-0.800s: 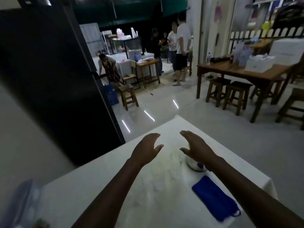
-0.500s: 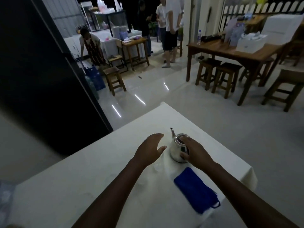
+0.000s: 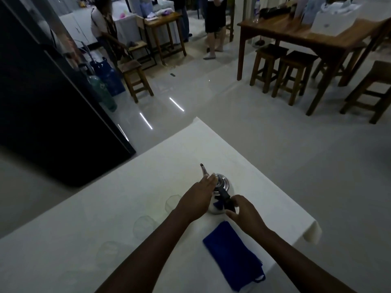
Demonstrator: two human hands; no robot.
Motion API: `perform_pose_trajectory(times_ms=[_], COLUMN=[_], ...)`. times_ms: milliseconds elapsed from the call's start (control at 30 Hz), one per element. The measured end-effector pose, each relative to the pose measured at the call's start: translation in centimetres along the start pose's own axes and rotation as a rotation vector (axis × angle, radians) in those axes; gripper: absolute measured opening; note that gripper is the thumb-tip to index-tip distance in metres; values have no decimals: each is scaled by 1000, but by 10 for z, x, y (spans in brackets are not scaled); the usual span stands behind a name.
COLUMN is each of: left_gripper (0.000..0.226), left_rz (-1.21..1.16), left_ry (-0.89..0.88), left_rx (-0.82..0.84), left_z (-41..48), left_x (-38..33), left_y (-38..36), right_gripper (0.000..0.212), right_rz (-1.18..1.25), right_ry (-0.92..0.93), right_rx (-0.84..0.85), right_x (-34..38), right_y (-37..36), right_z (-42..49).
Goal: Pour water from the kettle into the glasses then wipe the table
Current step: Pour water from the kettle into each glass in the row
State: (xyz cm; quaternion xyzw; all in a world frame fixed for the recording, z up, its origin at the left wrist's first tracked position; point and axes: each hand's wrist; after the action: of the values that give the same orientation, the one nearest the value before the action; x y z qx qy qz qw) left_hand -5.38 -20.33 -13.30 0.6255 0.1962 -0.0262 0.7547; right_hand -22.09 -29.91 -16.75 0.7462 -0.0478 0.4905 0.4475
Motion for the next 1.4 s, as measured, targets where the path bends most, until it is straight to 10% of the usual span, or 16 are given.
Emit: perform_pose_trajectory(times_ms=[433, 1400], left_gripper=[67, 67], left_rz=[-2, -25], left_ry=[-30, -17], left_rx=[46, -91], left_z=[13, -38], left_x=[1, -57], left_y=[-8, 36], right_gripper=[13, 17], right_rz=[460, 373], right_ry=[-198, -68], right_rx=[157, -26], right_x=[-2, 30], right_y=[-10, 40], right_z=[15, -38])
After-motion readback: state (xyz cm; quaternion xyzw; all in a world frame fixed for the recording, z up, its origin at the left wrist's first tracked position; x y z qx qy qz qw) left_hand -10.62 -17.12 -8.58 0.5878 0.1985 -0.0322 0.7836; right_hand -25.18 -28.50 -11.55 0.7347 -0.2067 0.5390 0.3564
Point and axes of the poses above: each hand's wrist, its own z-axis towards the middle knuckle, its own y-axis out of the back of the hand, x = y × z, and after that the axes turned 9 degrees about -x, right-handed
